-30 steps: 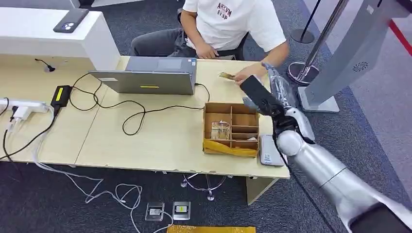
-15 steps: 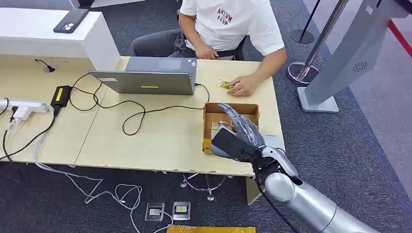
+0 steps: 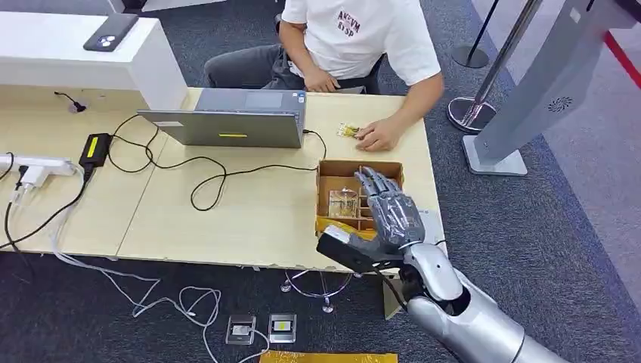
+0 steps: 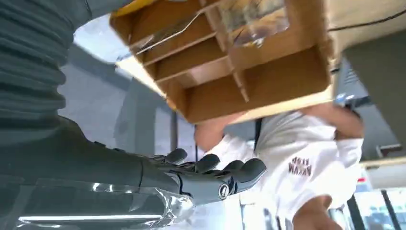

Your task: Pass the card to the sensor for recognition and then transmit it.

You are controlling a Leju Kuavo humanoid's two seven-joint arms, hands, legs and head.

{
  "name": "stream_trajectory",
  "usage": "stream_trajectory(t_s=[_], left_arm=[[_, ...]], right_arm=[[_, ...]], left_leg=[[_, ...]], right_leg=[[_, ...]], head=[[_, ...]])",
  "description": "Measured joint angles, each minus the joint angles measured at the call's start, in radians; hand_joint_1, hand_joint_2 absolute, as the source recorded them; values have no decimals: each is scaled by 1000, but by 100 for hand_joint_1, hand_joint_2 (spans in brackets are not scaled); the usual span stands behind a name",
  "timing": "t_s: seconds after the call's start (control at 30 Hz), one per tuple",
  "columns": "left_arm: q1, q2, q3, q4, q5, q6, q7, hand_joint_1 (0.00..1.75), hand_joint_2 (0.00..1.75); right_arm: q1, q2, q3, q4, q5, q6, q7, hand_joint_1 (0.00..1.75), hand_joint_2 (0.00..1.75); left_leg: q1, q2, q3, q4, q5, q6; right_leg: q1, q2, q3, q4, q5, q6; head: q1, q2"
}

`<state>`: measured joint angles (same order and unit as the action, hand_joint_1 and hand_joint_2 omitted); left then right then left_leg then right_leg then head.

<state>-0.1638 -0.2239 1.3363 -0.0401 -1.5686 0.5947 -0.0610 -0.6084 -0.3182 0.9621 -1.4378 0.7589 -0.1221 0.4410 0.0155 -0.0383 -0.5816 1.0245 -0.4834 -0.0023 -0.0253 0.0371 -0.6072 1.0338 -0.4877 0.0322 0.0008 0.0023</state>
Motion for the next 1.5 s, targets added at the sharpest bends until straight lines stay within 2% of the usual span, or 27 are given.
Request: stream_trajectory(t_s=[0.23,0.87,1.5], left_arm=[[0,0,7,0,-2,1,7,0,0],[-1,0,21,0,-2,3,7,0,0],[-2,2,21,2,-2,3,2,0,0]], right_arm=[[3,-3,0,45,182,-71,29,0,175],[3,24,-1,199,144,-84,-5,0,175],[-1,50,-3,277,131,-89,-13,0,175]], left_leg=[[0,0,0,0,0,0],[0,0,0,0,0,0],[0,0,0,0,0,0]], right_leg=[[0,0,0,0,0,0],[0,0,0,0,0,0],[0,0,0,0,0,0]], head=[[0,0],[0,0],[0,0]])
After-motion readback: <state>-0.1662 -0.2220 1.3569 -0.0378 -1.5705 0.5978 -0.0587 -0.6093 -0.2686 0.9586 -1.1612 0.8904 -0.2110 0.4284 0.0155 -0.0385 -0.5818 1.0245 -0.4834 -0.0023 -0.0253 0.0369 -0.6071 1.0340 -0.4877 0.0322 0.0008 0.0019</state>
